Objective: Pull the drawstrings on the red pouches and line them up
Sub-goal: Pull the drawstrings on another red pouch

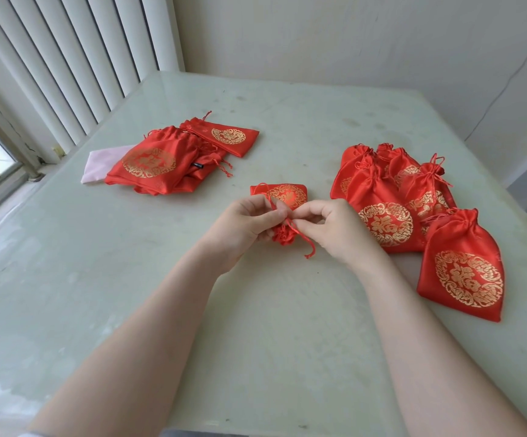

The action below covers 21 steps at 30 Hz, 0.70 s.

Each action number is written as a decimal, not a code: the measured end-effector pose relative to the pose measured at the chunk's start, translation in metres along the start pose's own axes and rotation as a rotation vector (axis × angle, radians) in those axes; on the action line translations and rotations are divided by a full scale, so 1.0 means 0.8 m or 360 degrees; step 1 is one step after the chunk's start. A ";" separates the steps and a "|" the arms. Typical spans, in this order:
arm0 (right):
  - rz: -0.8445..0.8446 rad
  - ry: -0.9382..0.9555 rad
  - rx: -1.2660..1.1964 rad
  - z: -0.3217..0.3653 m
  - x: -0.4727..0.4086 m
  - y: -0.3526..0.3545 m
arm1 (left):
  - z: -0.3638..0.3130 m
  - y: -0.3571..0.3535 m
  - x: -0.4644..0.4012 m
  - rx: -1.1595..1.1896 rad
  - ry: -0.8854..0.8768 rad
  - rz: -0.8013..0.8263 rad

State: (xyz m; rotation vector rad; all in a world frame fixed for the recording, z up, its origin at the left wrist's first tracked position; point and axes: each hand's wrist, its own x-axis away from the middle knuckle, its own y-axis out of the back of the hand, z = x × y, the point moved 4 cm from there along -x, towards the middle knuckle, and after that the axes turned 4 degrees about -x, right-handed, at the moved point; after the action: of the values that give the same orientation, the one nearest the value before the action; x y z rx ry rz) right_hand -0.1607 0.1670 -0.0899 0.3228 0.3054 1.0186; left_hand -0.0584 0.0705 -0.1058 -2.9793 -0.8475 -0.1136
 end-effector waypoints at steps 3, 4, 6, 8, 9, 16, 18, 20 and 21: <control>-0.0027 0.0045 0.0144 0.002 0.001 -0.002 | -0.001 0.000 0.000 -0.0070 -0.0022 -0.0013; -0.0043 0.0048 0.0156 0.002 0.000 -0.002 | -0.002 0.000 0.000 -0.0110 -0.0039 -0.0022; -0.0095 0.0040 0.0096 -0.001 -0.002 -0.002 | -0.008 0.001 0.002 -0.0235 -0.0102 -0.0065; -0.0143 0.0018 0.0011 -0.006 -0.006 -0.003 | -0.014 0.002 0.003 -0.0392 -0.0176 -0.0132; -0.0151 -0.0001 -0.0019 -0.009 -0.006 -0.005 | -0.014 0.002 0.003 -0.0476 -0.0211 -0.0175; -0.0191 0.0066 -0.0098 -0.005 -0.004 -0.011 | -0.021 0.010 0.004 -0.1115 -0.0407 -0.0335; -0.0160 0.0107 0.0033 -0.005 -0.002 -0.013 | -0.023 0.008 0.004 -0.1282 -0.0482 -0.0363; -0.0120 0.0127 0.0116 -0.004 -0.002 -0.015 | -0.023 0.006 0.005 -0.1372 -0.0568 -0.0440; -0.0099 0.0118 0.0106 -0.004 -0.001 -0.014 | -0.023 0.005 0.006 -0.1375 -0.0603 -0.0474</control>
State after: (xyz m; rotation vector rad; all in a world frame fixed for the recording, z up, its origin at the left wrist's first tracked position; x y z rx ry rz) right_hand -0.1535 0.1611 -0.0972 0.3344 0.4145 0.9619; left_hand -0.0534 0.0685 -0.0870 -3.6894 -1.6451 0.1172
